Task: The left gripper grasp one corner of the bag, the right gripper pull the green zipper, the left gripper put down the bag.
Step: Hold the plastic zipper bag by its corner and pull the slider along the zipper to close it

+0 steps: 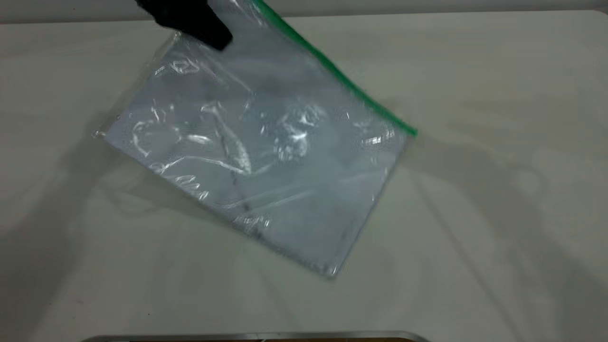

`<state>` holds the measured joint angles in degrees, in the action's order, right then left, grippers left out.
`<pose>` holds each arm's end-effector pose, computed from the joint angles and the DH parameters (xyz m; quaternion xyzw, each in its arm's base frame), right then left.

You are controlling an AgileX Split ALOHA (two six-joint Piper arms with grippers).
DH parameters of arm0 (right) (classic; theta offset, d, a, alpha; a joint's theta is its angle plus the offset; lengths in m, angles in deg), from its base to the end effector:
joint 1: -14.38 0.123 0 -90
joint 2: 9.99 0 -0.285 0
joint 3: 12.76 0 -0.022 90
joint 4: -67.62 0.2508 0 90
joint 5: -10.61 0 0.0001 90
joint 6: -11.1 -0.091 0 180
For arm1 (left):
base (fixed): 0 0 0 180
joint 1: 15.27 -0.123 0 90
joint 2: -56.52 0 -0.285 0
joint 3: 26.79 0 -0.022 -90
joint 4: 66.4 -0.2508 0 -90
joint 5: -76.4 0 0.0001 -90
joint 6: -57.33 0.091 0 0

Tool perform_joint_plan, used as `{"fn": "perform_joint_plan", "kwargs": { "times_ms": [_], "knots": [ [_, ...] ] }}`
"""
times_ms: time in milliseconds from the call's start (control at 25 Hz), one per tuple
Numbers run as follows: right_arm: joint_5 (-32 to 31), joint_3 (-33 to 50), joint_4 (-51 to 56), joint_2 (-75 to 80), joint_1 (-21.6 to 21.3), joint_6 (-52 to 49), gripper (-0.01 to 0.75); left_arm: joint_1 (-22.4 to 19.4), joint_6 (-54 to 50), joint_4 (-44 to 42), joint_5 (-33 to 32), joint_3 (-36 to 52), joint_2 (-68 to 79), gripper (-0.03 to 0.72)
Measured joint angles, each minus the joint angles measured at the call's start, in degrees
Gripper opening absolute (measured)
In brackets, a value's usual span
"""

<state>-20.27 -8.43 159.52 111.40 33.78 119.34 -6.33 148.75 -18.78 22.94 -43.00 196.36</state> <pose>0.3893 0.1867 0.1934 -0.3775 0.7753 0.2487 0.4411 0.4426 -0.1243 0.1152 0.5539 0.7639 -0.2331 0.2352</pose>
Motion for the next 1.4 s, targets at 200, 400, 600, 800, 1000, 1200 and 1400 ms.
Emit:
{"fn": "perform_joint_plan", "kwargs": {
  "times_ms": [200, 400, 600, 800, 1000, 1200, 1400],
  "knots": [
    [-4.6, 0.0, 0.3, 5.2, 0.0, 0.4, 0.537, 2.1, 0.9, -2.6, -2.0, 0.0, 0.4, 0.057],
    [-8.0, 0.0, 0.3, 5.4, 0.0, 3.2, 0.537, 5.2, 6.2, -4.3, -2.0, 0.0, -0.5, 0.057],
    [-6.0, 0.0, -1.6, 5.4, 0.0, 4.5, 0.537, 6.1, 9.4, -4.7, -1.1, 0.0, -0.6, 0.057],
    [-6.7, 0.0, -4.1, 5.4, 0.0, 2.7, 0.537, 7.4, 12.6, -4.7, 0.0, 0.0, -0.6, 0.058],
    [-7.7, 0.0, -8.1, 6.3, 0.0, -0.7, 0.537, 7.5, 13.1, -4.7, 0.5, 0.0, -0.6, 0.058],
    [-10.9, -0.1, -7.8, 10.5, 0.0, -1.1, 0.537, 7.5, 13.2, -4.7, 1.3, 0.0, -0.6, 0.058],
    [-11.3, -0.1, -4.4, 11.6, 0.0, 1.2, 0.537, 7.5, 13.2, -4.7, 1.8, 0.0, -0.6, 0.06]
  ]
}}
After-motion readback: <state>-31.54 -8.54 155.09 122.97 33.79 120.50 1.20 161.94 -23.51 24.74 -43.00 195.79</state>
